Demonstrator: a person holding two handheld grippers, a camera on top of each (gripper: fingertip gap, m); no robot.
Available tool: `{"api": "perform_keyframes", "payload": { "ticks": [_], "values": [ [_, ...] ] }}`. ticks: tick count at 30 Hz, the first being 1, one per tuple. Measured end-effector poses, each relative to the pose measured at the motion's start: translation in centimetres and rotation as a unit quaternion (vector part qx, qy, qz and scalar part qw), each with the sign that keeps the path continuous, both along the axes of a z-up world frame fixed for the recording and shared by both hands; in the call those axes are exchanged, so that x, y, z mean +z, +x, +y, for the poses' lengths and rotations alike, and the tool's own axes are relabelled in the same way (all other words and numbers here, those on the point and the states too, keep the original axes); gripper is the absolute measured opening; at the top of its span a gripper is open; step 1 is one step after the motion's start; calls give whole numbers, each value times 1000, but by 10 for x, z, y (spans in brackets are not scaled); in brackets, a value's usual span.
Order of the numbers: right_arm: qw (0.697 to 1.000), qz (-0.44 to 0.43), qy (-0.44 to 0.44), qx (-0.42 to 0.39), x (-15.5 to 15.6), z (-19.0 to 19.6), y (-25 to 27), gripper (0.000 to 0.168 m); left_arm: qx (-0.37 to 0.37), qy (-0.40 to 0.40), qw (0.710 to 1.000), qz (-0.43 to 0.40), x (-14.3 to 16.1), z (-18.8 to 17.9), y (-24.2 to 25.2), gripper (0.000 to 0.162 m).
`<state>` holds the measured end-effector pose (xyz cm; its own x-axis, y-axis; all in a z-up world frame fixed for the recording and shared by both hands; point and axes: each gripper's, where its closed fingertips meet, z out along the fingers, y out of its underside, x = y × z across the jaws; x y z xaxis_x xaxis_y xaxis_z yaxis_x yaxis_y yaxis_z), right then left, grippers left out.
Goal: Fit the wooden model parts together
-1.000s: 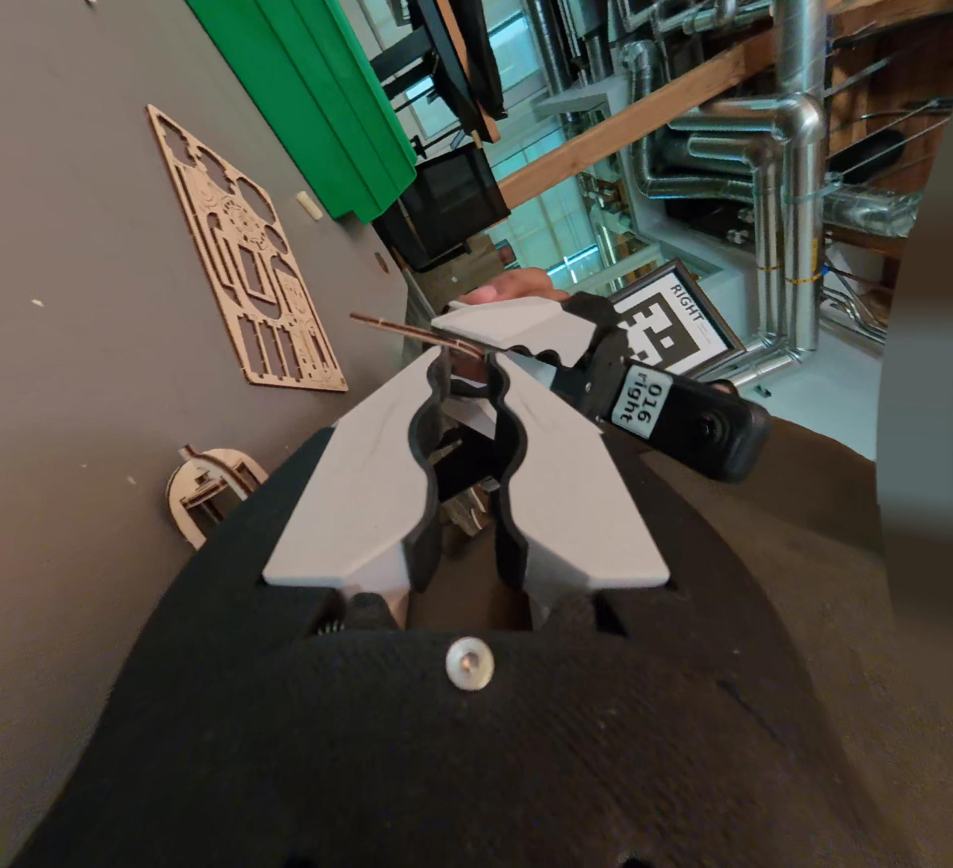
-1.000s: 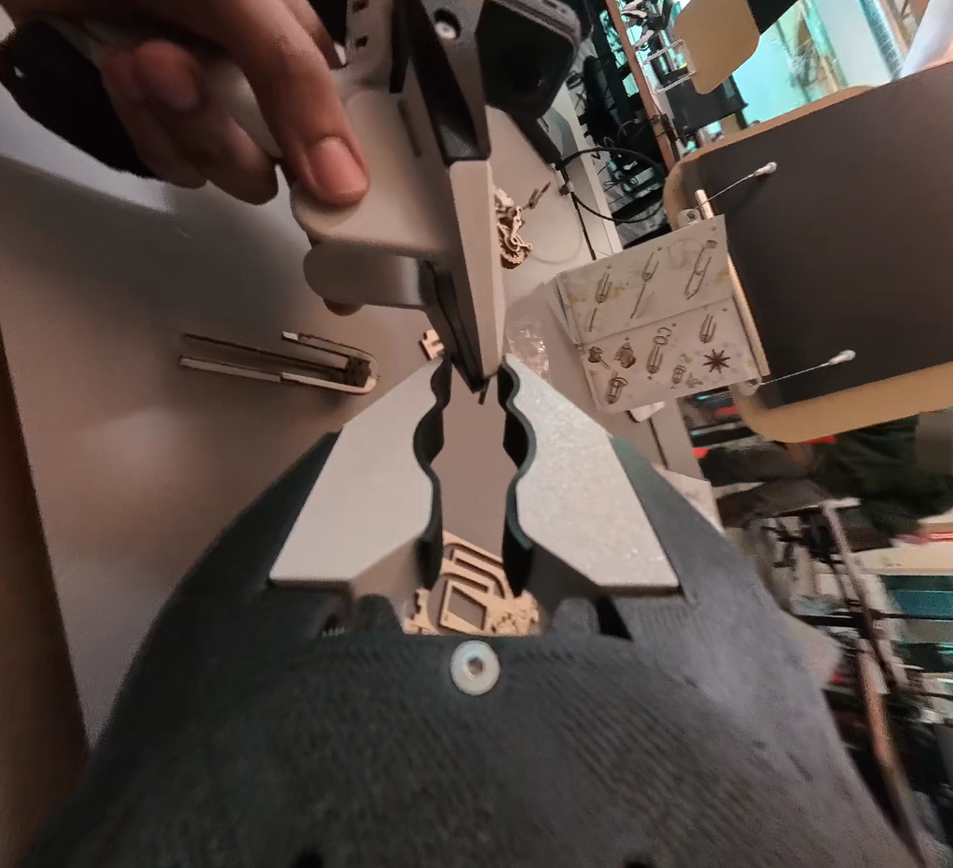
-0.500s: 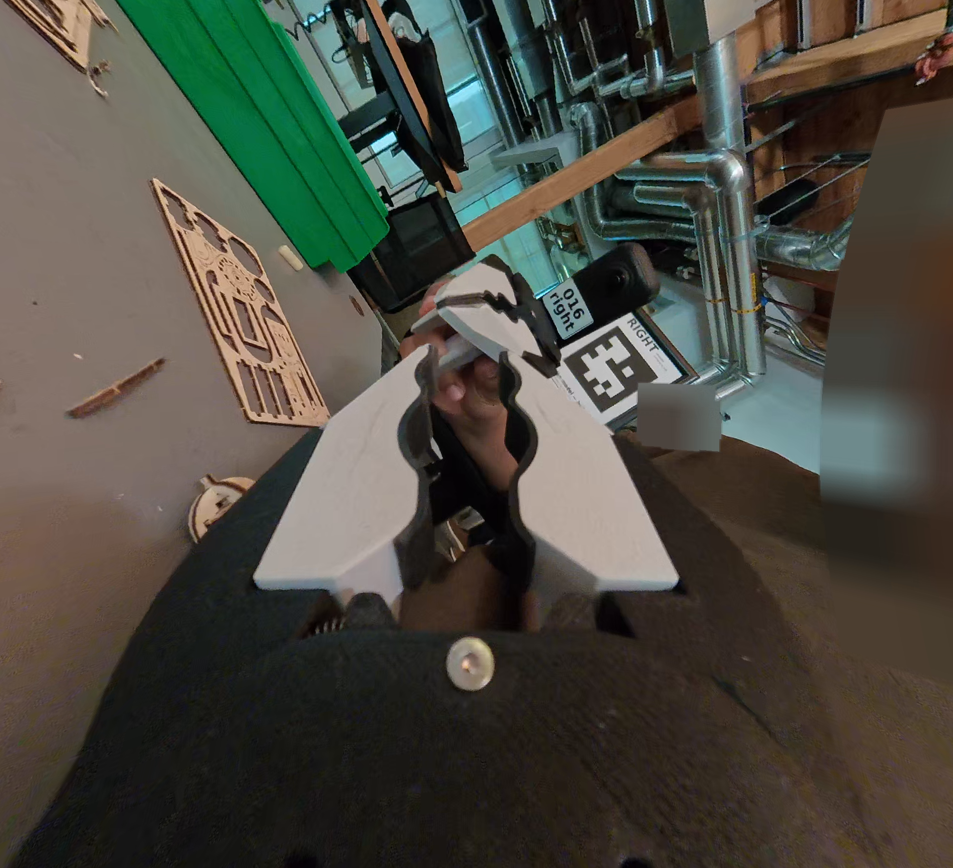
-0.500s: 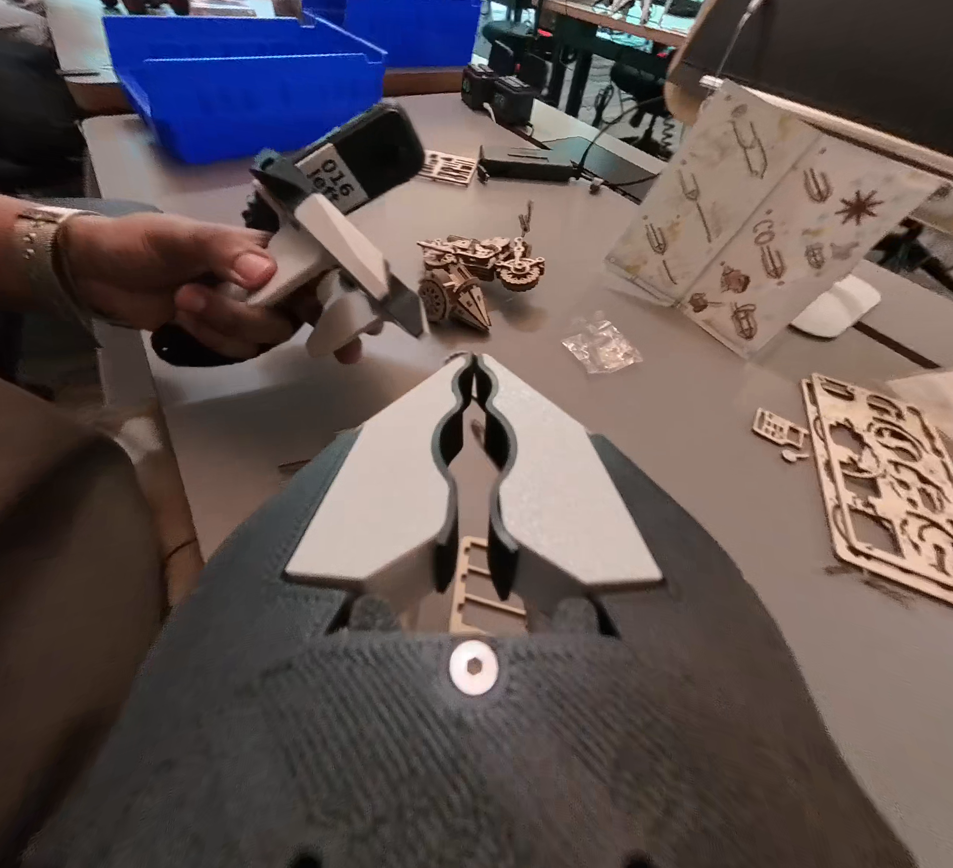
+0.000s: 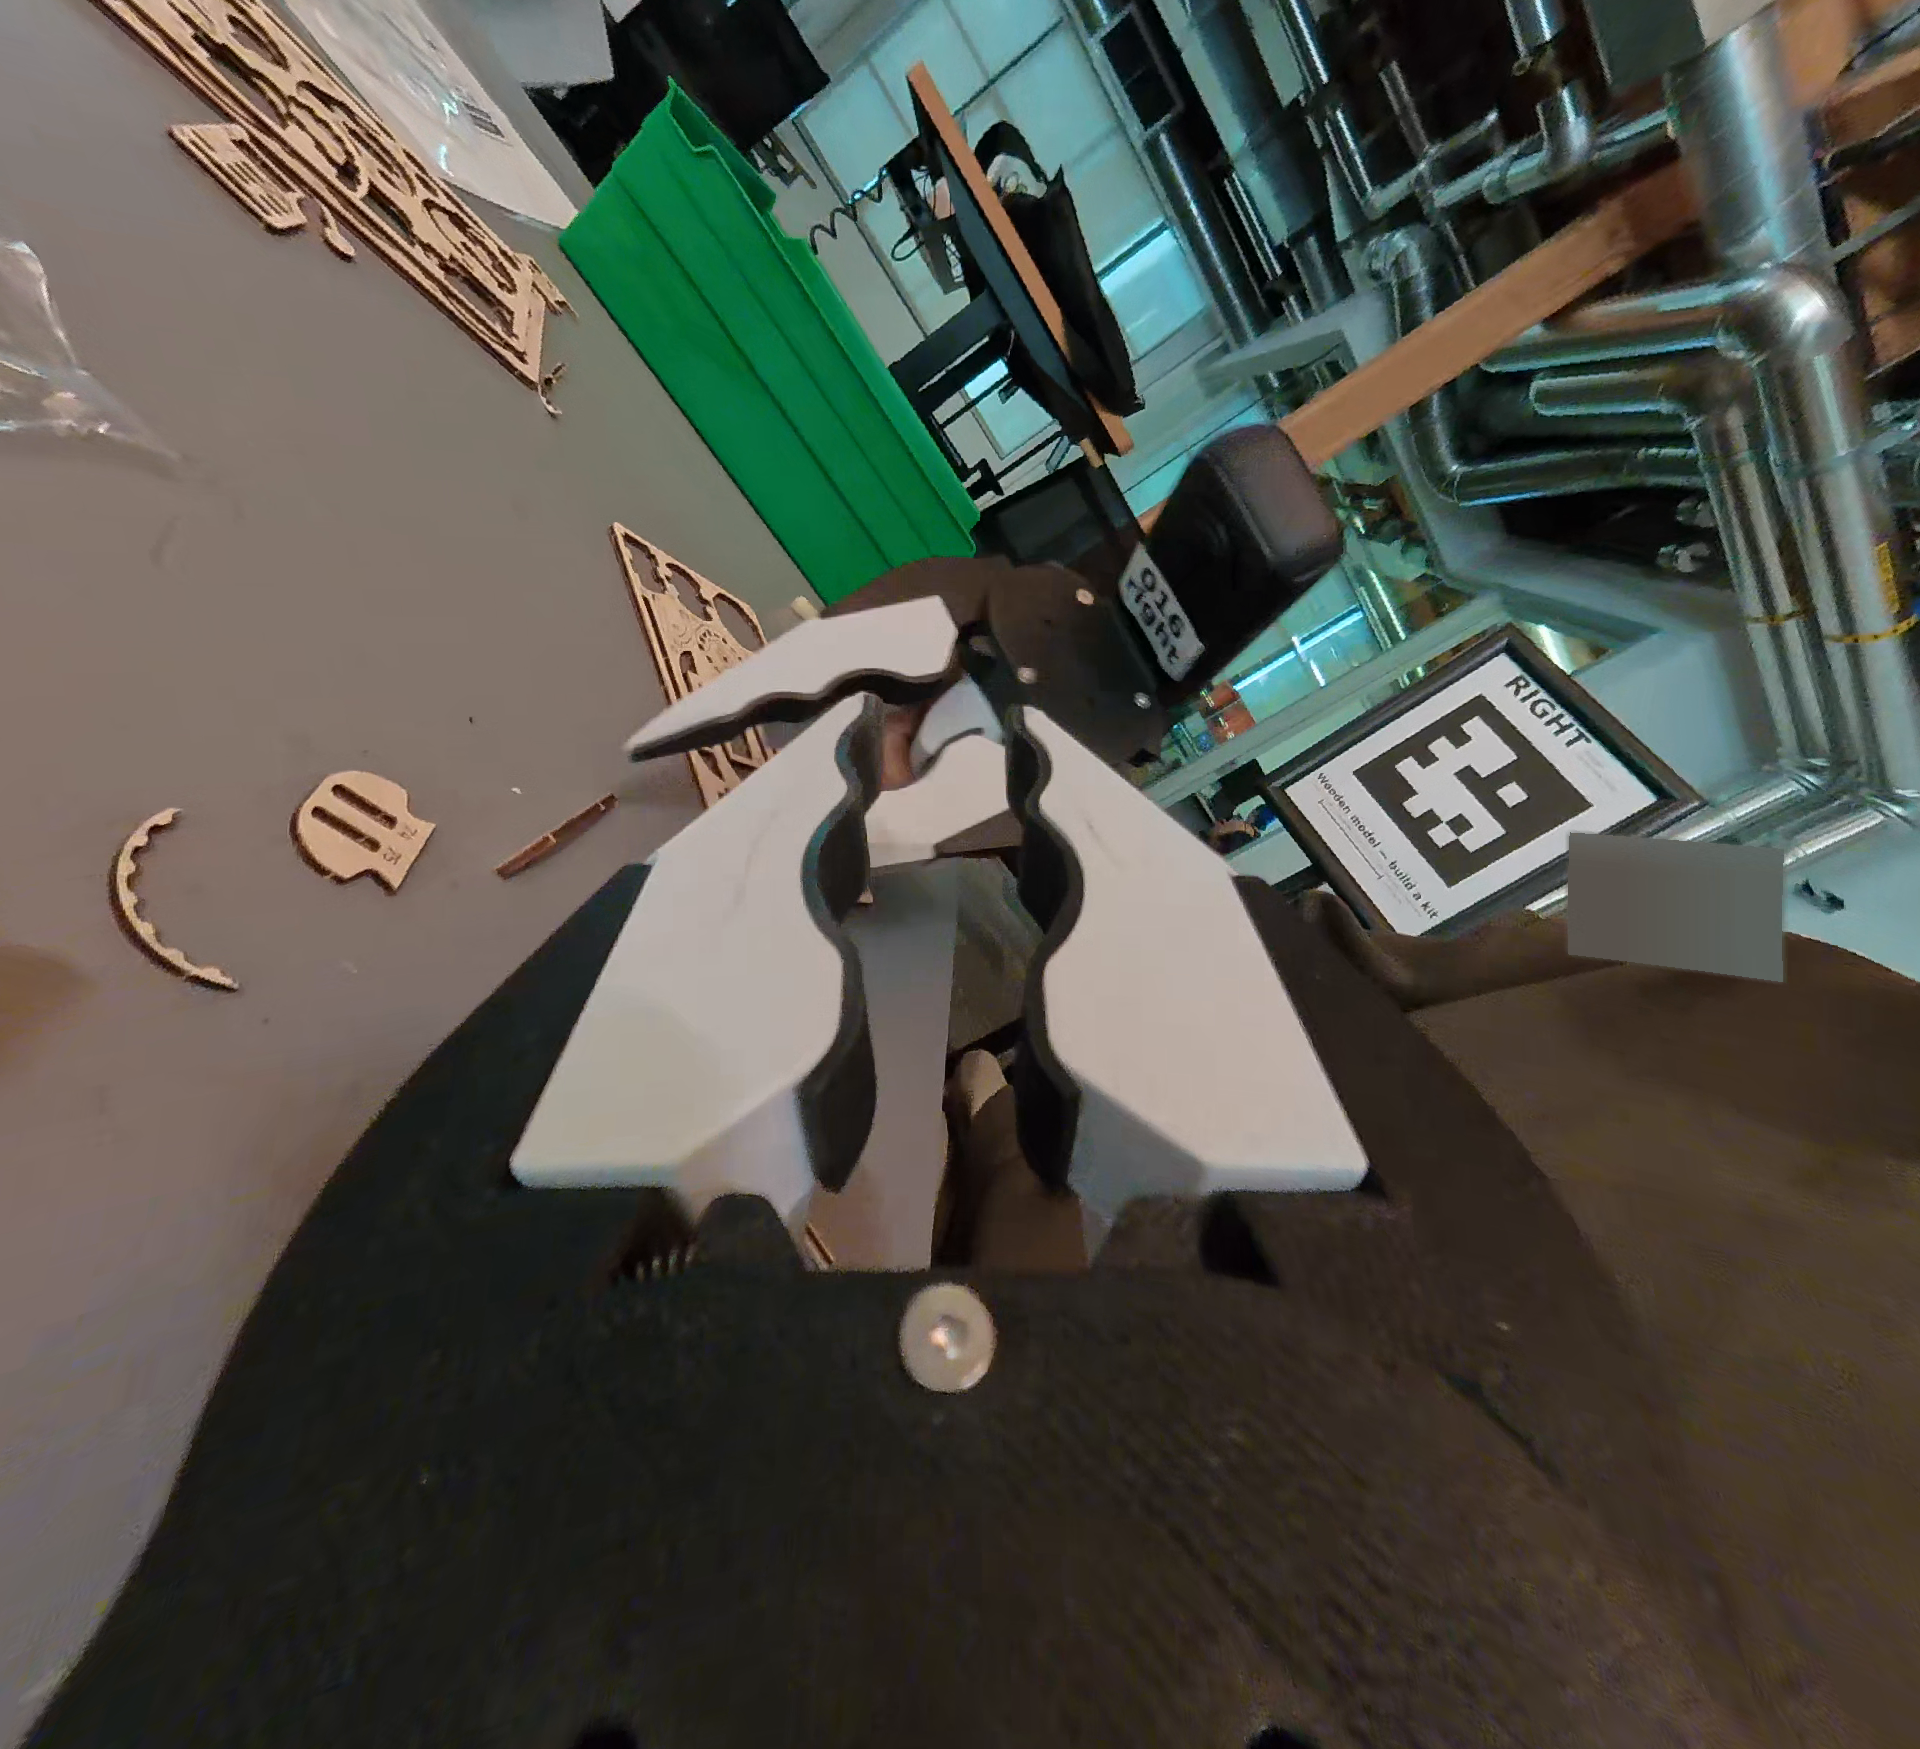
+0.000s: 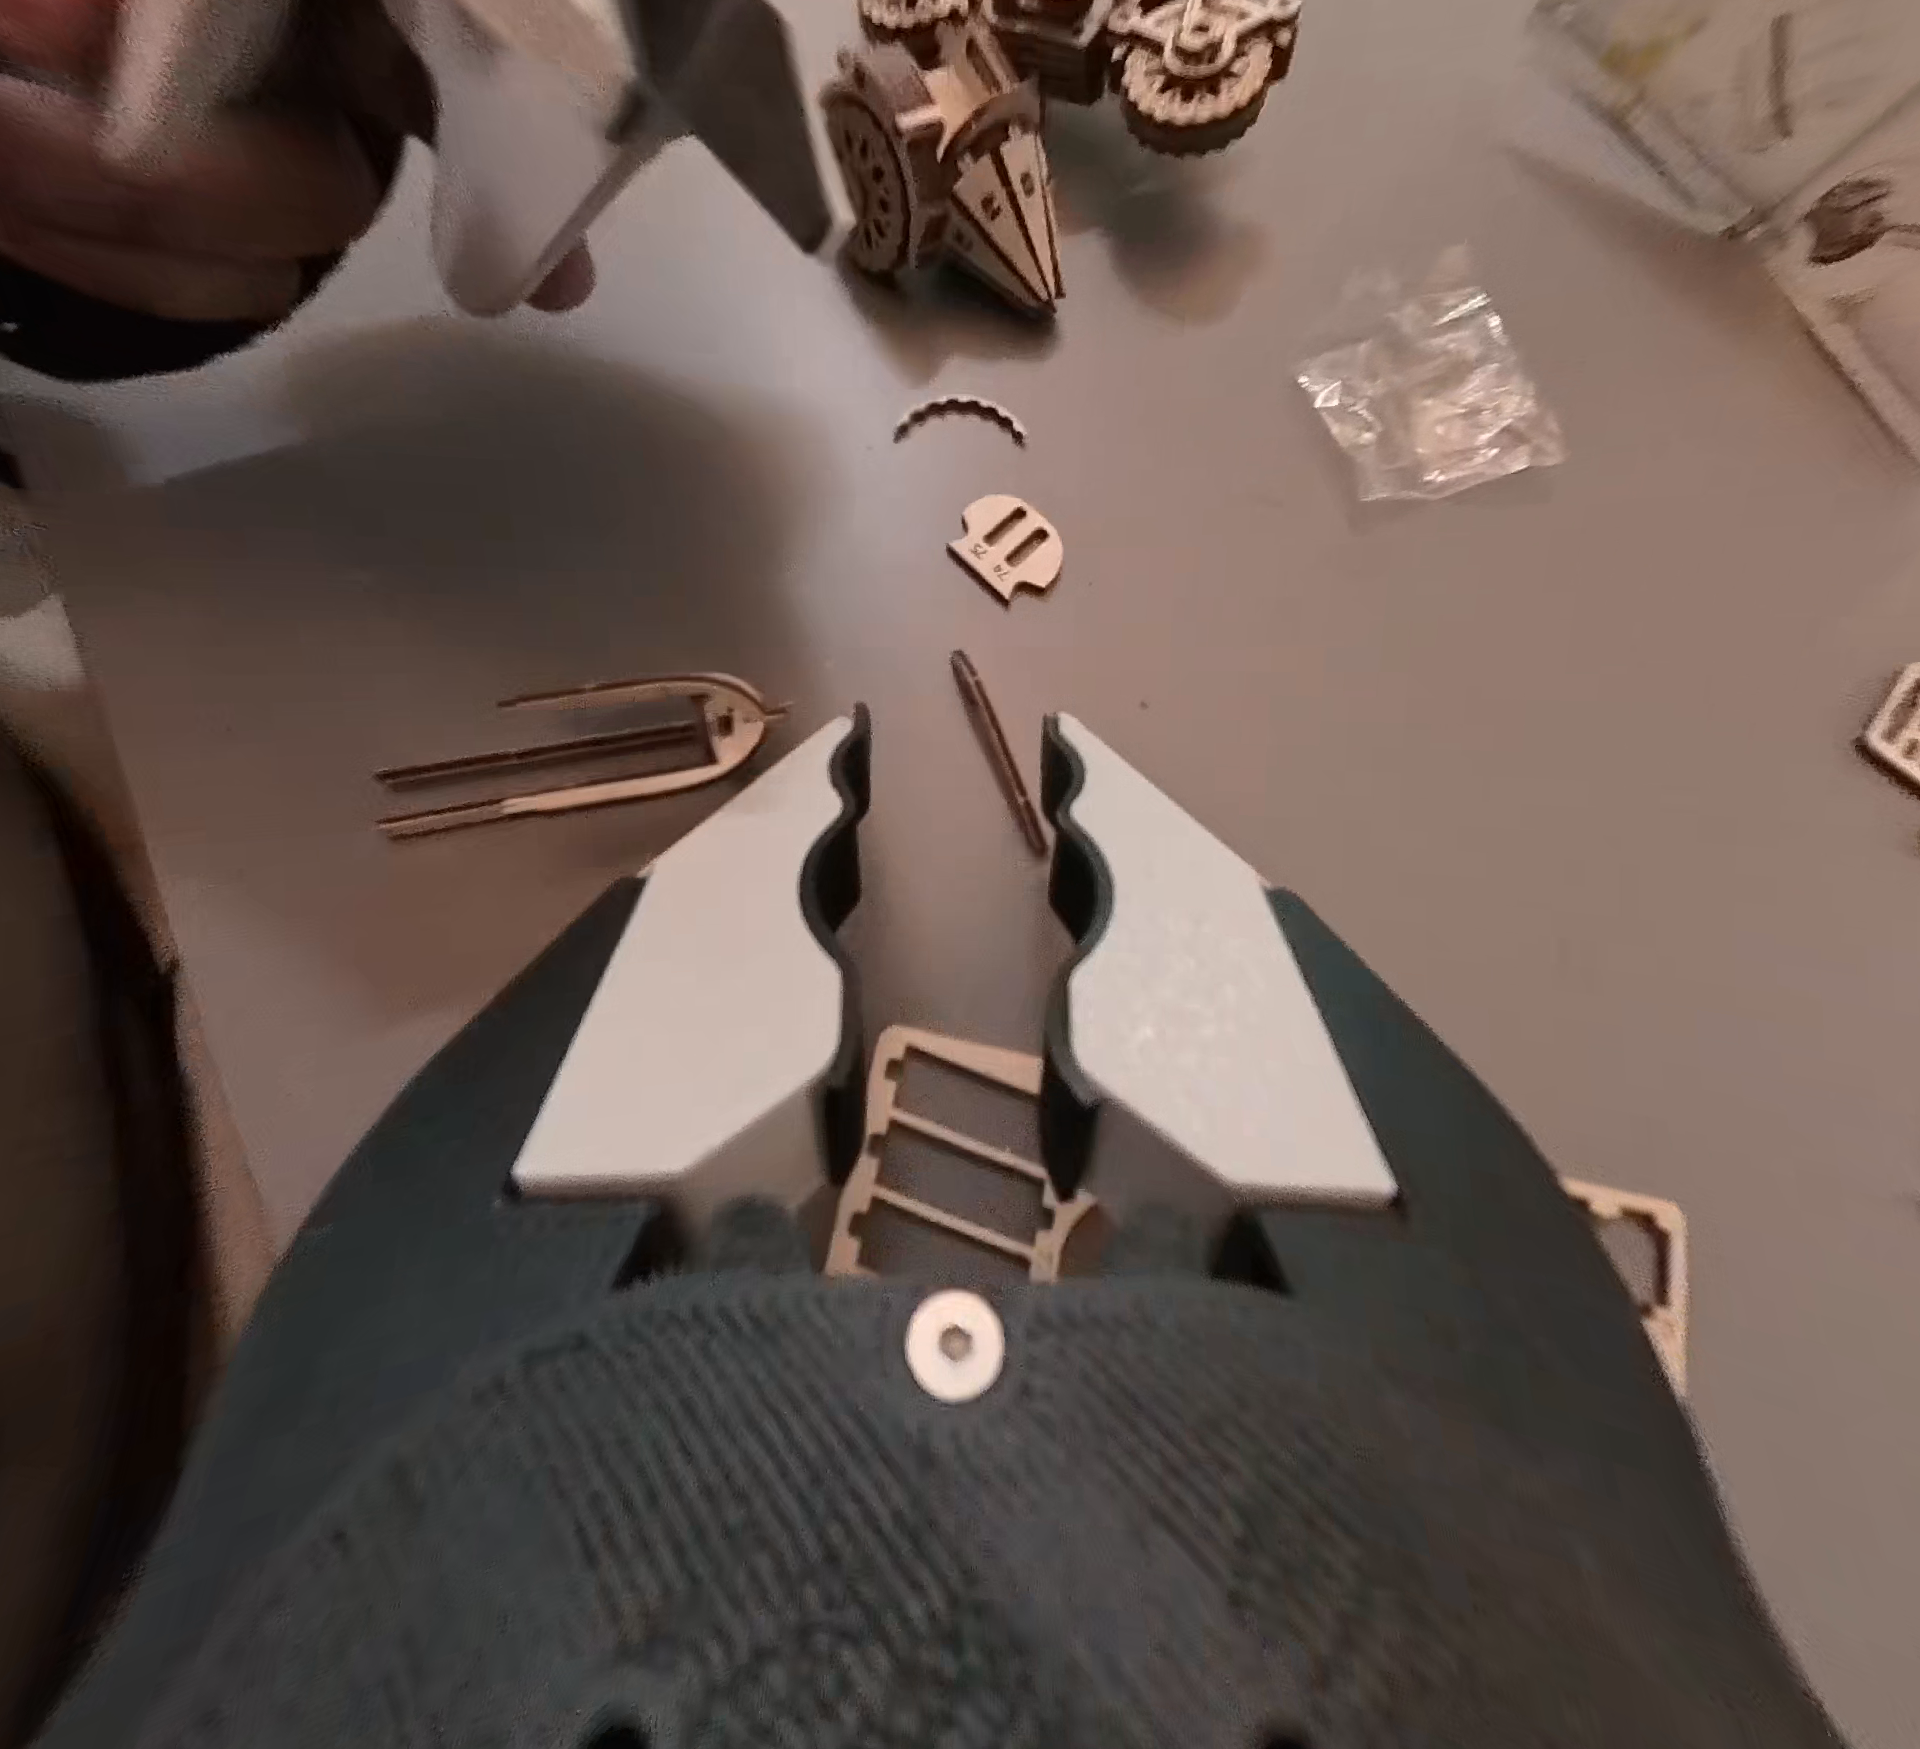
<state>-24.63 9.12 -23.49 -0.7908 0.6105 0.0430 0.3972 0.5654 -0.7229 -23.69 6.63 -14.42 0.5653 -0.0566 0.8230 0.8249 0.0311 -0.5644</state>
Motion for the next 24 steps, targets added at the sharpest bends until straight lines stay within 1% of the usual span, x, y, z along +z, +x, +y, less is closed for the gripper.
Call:
{"api": "perform_keyframes", "payload": {
  "ticks": [2, 4, 6, 7, 10, 13, 15, 16, 17, 18, 20, 22, 24],
  "values": [
    [999, -30, 22, 9, -13, -2, -4, 32, 0, 4, 1000, -2, 1, 0, 0, 23],
    [998, -57, 27, 17, -19, -3, -2, 20, 5, 10, 1000, -5, 2, -2, -2, 22],
    [998, -59, 0, 16, -11, -4, -1, 5, 15, 16, 1000, -3, 5, -6, -6, 22],
    [998, -52, -22, 12, -2, -4, -1, 0, 21, 19, 1000, -1, 7, -8, -8, 23],
    [992, -19, -123, -7, 36, 1, -4, 0, 40, 27, 999, 3, 10, -13, -15, 26],
    [965, -23, -261, -15, 71, 8, 0, 0, 49, 39, 998, -4, 12, -16, -19, 27],
    [943, -44, -328, -24, 84, 14, 2, 0, 52, 40, 998, -12, 11, -17, -20, 28],
    [938, -55, -341, -31, 84, 16, 1, 0, 51, 41, 998, -15, 11, -16, -20, 29],
    [939, -61, -338, -37, 80, 18, -1, 0, 51, 41, 998, -17, 10, -16, -20, 29],
    [946, -61, -316, -42, 73, 19, -2, 0, 52, 42, 998, -17, 10, -16, -21, 29],
    [969, -58, -238, -37, 50, 16, -3, 0, 53, 41, 998, -16, 10, -16, -22, 29],
    [986, -48, -156, -23, 30, 7, -3, 17, 51, 40, 998, -20, 9, -16, -22, 29],
    [996, -19, -84, -12, 18, -2, -5, 20, 47, 39, 998, -25, 7, -15, -21, 29]
  ]
}}
